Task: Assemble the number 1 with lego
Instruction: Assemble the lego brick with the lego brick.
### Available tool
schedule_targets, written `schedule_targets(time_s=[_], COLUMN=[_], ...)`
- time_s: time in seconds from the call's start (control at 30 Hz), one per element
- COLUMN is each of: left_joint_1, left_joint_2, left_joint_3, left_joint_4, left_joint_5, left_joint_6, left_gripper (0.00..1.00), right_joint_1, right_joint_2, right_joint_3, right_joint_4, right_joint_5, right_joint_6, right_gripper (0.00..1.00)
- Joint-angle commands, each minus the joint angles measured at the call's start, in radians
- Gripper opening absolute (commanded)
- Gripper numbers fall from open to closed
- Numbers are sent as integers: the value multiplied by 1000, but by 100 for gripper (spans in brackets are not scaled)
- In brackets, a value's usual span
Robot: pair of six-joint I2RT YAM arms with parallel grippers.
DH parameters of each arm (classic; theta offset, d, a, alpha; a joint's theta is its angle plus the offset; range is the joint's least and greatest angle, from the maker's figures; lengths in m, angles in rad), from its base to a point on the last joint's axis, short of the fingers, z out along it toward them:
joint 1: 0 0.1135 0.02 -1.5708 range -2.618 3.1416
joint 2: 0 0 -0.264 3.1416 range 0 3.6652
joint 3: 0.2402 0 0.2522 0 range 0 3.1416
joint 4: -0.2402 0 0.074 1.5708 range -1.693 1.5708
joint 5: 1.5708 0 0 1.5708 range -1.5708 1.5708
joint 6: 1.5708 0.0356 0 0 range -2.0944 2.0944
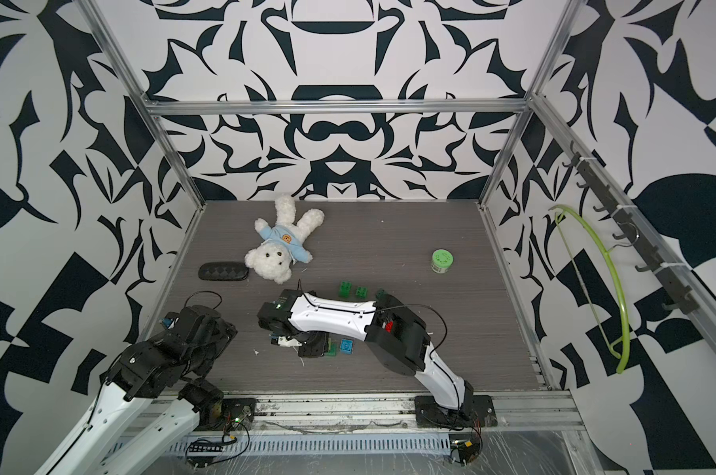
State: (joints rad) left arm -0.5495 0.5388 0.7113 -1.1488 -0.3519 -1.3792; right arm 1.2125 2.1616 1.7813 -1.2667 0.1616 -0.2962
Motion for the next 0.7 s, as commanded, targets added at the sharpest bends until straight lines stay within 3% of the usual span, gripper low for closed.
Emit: schedule_targets(time_s=[0.0,0.67], left_joint_1=[4,4], left_joint_2=[-6,7], left_joint_3=[19,17], left_joint_4=[-35,-20], left_joint_5=[-7,-6], left_joint_6=[13,15], left_gripper=[79,79], right_joint_1=[4,4], right_joint_2=[-1,25], right_joint_3=[33,-30], right_joint_4=[-19,89], right_joint_5=[-8,-35], right_joint_6=[-2,13], right_gripper=[5,5])
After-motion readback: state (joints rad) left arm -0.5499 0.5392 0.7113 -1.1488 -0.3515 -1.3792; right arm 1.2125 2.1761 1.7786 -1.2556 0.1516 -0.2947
